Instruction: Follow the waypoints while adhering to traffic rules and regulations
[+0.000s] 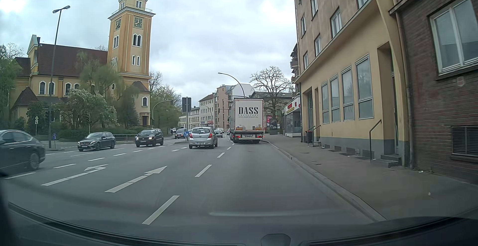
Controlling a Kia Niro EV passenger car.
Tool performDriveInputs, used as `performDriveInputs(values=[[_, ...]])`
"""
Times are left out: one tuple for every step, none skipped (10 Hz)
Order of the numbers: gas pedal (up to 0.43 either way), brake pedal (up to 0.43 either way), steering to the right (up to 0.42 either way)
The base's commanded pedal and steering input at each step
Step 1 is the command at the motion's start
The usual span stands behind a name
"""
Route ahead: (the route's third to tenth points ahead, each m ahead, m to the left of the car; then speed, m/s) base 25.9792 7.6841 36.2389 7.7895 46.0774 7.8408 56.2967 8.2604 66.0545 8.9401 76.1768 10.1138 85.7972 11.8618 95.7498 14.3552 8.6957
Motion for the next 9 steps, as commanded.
performDriveInputs(values=[[0.189, 0.006, -0.003], [0.189, 0.000, -0.002], [0.189, 0.000, -0.003], [0.189, 0.000, -0.003], [0.189, 0.000, -0.004], [0.189, 0.000, -0.004], [0.189, 0.006, -0.004], [0.189, 0.000, -0.004], [0.189, 0.000, -0.004]])
